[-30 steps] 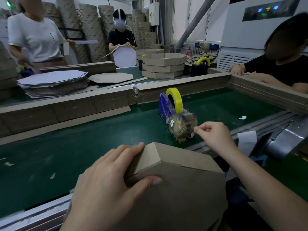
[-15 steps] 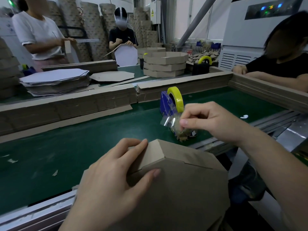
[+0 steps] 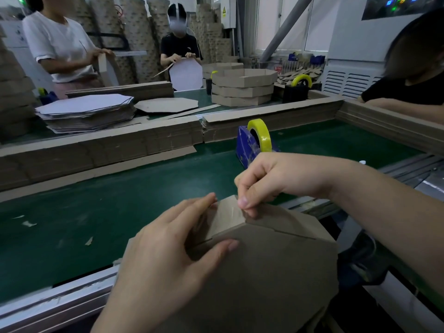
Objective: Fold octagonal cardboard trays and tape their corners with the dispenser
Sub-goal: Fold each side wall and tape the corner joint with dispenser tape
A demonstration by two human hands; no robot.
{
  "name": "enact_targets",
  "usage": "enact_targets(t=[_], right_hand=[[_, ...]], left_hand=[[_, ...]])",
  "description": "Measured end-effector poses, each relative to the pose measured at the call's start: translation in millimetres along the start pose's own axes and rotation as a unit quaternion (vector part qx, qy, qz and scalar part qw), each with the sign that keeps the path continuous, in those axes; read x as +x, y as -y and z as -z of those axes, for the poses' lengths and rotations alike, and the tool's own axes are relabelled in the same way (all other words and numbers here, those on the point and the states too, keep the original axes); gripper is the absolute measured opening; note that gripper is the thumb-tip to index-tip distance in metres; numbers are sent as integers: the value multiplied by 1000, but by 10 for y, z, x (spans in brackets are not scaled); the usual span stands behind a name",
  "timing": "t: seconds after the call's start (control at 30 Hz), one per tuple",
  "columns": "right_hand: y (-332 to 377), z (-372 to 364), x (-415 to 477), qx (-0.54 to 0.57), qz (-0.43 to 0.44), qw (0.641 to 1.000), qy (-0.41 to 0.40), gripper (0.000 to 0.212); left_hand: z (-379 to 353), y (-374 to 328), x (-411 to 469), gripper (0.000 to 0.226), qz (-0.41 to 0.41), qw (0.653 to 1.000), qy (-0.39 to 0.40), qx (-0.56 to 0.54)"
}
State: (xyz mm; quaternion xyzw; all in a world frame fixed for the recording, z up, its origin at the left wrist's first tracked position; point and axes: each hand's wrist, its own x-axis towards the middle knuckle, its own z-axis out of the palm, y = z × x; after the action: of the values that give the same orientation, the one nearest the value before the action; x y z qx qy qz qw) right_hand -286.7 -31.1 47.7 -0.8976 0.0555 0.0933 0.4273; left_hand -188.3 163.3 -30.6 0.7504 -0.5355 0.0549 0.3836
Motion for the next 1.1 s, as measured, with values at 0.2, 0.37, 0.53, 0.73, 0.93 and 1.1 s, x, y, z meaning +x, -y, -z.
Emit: enact_targets(t=[0.2, 0.37, 0.53, 0.73, 0.93, 1.1], right_hand=[[-32, 18, -2, -2, -9, 1000, 4, 33], [-24, 51, -1, -34, -34, 999, 21, 33], [7, 108, 31, -62, -110, 990, 59, 36], [-294, 180, -64, -132, -185, 974, 22, 42], [-219, 66, -20, -158, -81, 978, -109, 47], [-298, -236, 106, -107, 12, 990, -93, 53]], left_hand=[[-1, 16, -10, 47, -45, 998, -21, -31], [-31, 51, -16, 31, -62, 997, -20, -39], [-57, 67, -23, 31, -65, 997, -30, -40], [48, 224, -53, 30, -46, 996, -60, -47], [-68, 55, 0, 28, -52, 997, -40, -30], [-90, 62, -4, 28, -53, 997, -45, -21]])
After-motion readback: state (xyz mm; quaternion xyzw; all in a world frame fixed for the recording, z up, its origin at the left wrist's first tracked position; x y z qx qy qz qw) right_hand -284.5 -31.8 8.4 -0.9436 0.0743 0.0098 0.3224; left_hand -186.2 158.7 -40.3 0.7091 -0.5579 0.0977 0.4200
